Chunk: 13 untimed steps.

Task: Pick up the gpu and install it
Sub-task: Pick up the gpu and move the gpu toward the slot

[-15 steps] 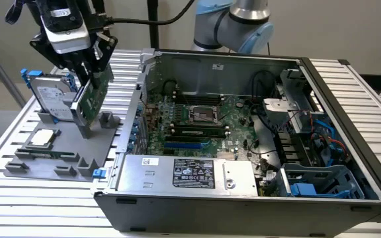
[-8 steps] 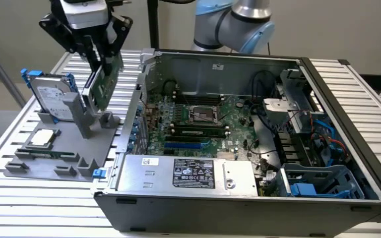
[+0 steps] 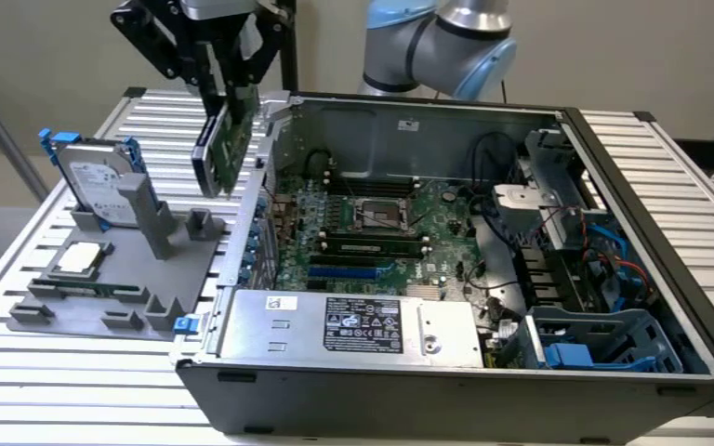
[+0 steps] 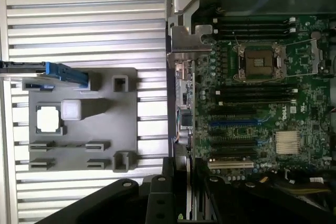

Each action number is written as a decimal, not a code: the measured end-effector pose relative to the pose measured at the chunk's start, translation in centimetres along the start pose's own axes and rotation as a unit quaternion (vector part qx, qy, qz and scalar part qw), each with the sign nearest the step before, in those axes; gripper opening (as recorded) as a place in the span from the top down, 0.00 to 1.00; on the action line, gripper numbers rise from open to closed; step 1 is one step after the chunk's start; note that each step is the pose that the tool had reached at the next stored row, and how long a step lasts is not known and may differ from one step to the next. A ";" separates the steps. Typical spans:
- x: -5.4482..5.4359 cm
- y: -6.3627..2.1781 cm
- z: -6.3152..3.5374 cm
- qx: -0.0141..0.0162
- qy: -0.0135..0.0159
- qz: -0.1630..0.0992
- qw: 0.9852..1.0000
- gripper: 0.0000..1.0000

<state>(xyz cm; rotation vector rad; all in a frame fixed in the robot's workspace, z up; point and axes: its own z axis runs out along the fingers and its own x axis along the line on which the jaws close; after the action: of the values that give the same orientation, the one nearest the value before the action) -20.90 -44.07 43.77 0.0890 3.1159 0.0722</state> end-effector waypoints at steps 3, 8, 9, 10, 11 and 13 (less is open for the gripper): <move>-1.3 0.07 0.01 0.000 0.000 0.000 1.000 1.00; -3.6 0.20 0.12 0.000 0.000 0.000 1.000 1.00; -4.1 0.22 0.20 0.000 0.000 0.000 1.000 1.00; -4.5 0.24 0.32 0.001 0.000 0.000 1.000 1.00; -5.0 0.26 0.48 0.001 0.000 0.000 1.000 1.00; -5.9 0.30 0.76 0.002 0.000 0.000 1.000 1.00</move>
<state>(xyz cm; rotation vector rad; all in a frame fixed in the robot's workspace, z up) -15.00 -44.08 43.15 0.0889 3.1160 0.0666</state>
